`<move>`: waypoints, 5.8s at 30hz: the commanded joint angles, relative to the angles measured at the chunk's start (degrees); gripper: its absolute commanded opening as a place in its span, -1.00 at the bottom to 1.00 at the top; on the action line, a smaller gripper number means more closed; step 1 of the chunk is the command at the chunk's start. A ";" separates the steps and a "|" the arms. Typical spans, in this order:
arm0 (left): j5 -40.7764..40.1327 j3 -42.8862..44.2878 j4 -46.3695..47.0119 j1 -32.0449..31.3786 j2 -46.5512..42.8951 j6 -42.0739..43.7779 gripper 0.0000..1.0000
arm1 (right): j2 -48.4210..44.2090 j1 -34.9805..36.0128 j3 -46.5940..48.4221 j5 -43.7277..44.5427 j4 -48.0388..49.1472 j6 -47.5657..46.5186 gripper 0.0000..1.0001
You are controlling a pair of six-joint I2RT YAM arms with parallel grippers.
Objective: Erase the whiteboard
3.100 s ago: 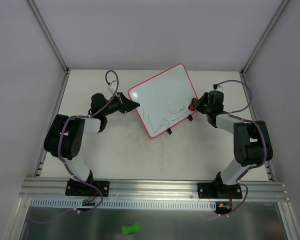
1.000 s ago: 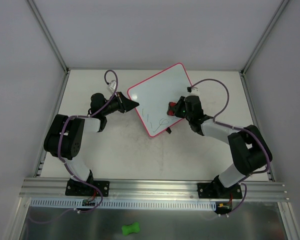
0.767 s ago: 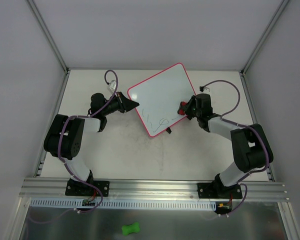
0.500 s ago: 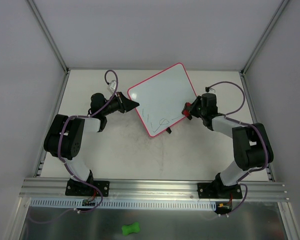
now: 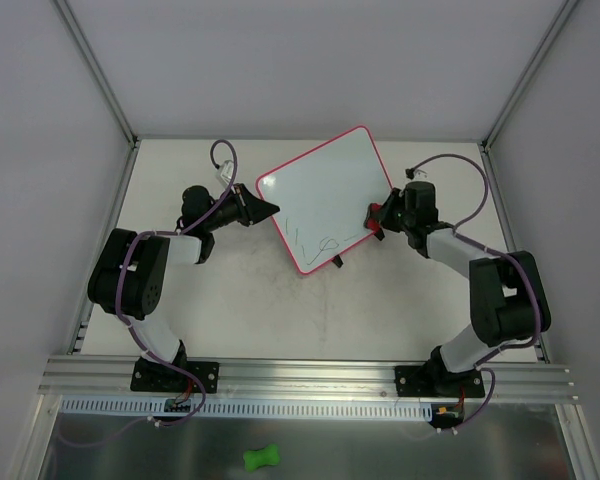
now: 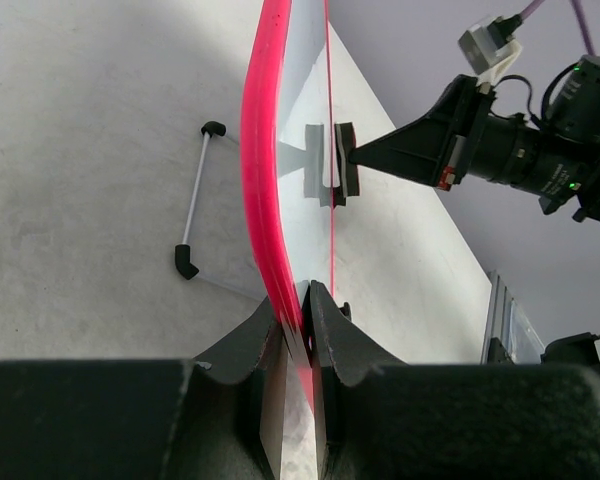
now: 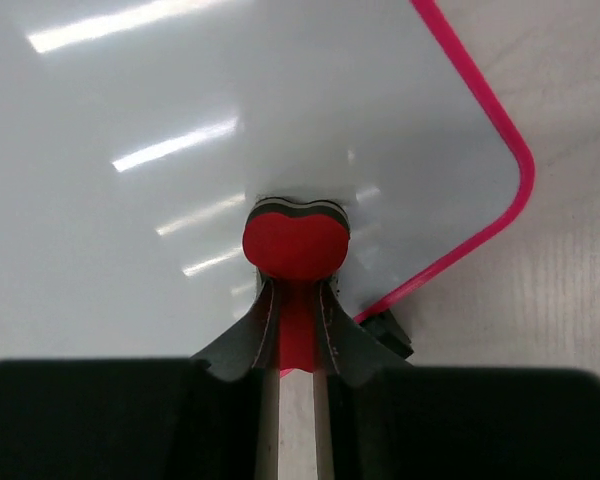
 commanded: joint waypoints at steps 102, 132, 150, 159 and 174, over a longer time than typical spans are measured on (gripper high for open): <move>2.35 1.81 -1.63 -1.74 -1.49 5.48 -1.00 | 2.51 32.36 8.48 19.16 -0.60 -19.13 -0.99; 1.74 2.86 -3.30 -1.74 -0.52 3.98 -1.00 | -0.93 41.50 -16.76 26.11 30.95 -20.00 -0.99; 2.00 2.87 -3.47 -1.66 -0.70 3.72 -1.00 | -0.32 36.50 -14.13 27.69 27.11 -15.00 -0.99; 2.09 2.86 -3.47 -1.66 -0.87 3.89 -1.00 | -1.02 24.98 -12.02 23.65 20.42 -2.87 -0.99; 2.09 2.95 -3.74 -1.74 -1.13 3.63 -1.00 | -2.78 20.41 -15.53 18.90 25.15 -6.64 -0.99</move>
